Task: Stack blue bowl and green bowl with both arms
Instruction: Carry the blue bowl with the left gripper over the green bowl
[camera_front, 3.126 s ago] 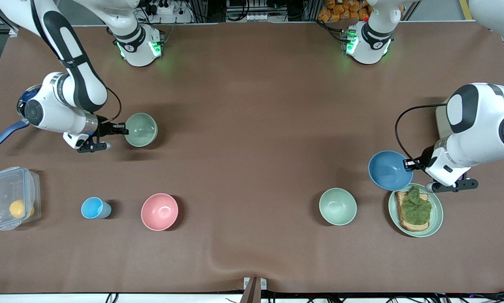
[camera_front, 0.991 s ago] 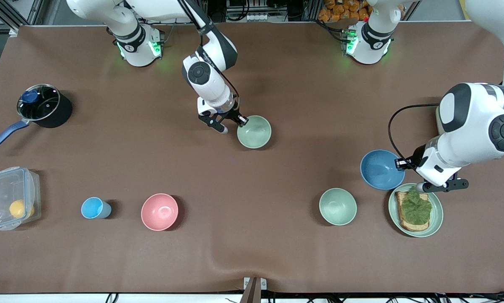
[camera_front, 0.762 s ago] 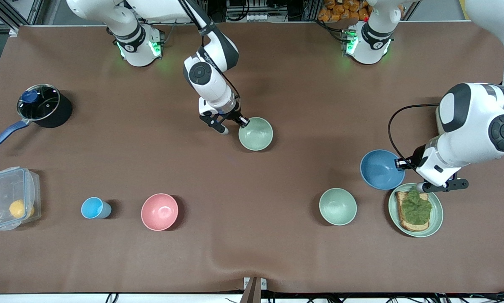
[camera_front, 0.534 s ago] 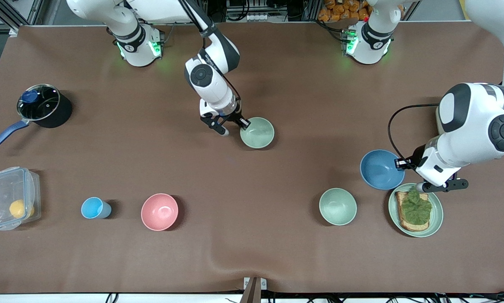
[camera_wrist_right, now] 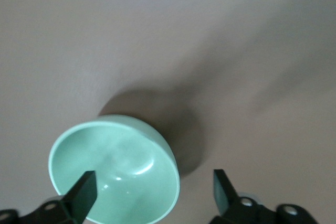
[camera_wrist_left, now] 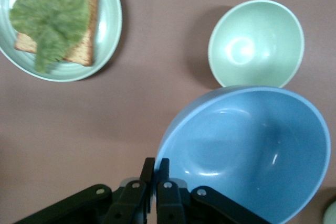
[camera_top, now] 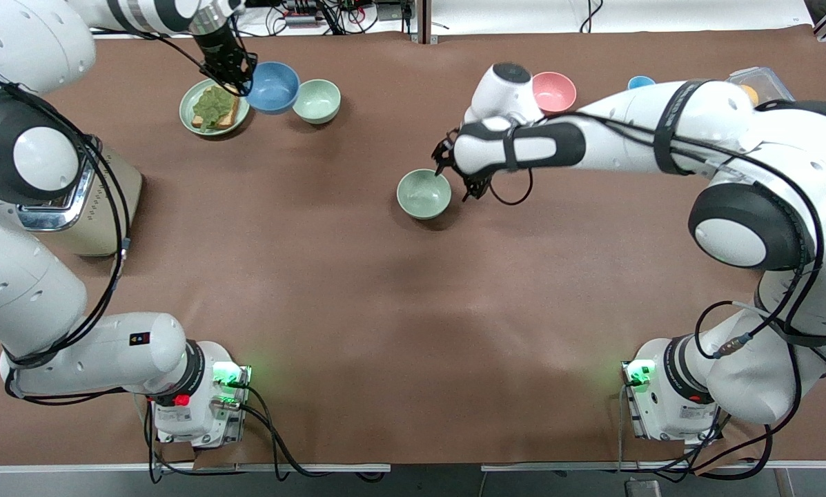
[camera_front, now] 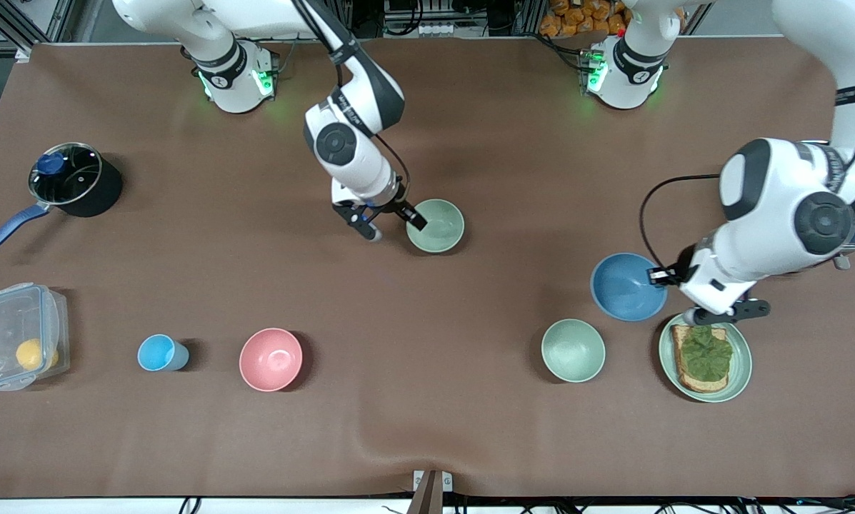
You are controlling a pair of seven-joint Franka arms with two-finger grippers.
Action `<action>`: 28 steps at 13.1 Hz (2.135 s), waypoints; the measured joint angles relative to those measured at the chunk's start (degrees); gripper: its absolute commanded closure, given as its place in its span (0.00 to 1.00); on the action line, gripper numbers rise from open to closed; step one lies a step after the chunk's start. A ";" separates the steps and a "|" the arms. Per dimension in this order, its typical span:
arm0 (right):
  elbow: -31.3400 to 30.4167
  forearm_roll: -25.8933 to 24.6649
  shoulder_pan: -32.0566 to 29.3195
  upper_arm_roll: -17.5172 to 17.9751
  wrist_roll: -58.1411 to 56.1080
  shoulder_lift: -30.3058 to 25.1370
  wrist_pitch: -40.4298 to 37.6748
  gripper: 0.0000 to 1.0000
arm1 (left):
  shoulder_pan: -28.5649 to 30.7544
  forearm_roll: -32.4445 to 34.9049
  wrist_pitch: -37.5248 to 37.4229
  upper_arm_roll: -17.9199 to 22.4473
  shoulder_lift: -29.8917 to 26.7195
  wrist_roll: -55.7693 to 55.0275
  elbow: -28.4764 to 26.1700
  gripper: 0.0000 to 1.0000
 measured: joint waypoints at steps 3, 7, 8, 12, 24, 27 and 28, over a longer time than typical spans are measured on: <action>0.82 0.92 -1.99 -0.07 7.30 0.43 -2.14 0.00 | -3.40 0.00 -0.12 -0.26 0.00 -5.54 0.01 1.00; 0.55 7.91 -2.11 -0.08 8.92 5.00 2.82 0.00 | -10.68 -1.41 -0.54 -0.68 0.00 -16.23 0.01 1.00; 0.56 8.16 -2.18 -0.08 9.04 6.09 3.73 0.00 | -12.44 -1.57 -0.66 -0.70 0.00 -18.76 0.01 1.00; 0.58 10.32 -3.51 -0.12 9.17 7.15 4.30 0.00 | -16.53 -5.37 -0.83 -0.71 0.28 -23.60 -0.10 1.00; 0.59 13.47 -3.44 0.67 9.17 8.81 6.15 0.00 | -27.38 -7.61 6.33 -0.91 2.03 -36.62 -4.64 1.00; 0.60 13.50 -3.43 0.73 9.17 8.91 6.34 0.00 | -30.65 -8.36 10.33 -1.00 3.80 -39.42 -5.75 1.00; 0.61 13.51 -3.41 0.75 9.17 8.92 6.34 0.00 | -31.55 -8.36 11.54 -1.02 4.65 -40.19 -5.87 1.00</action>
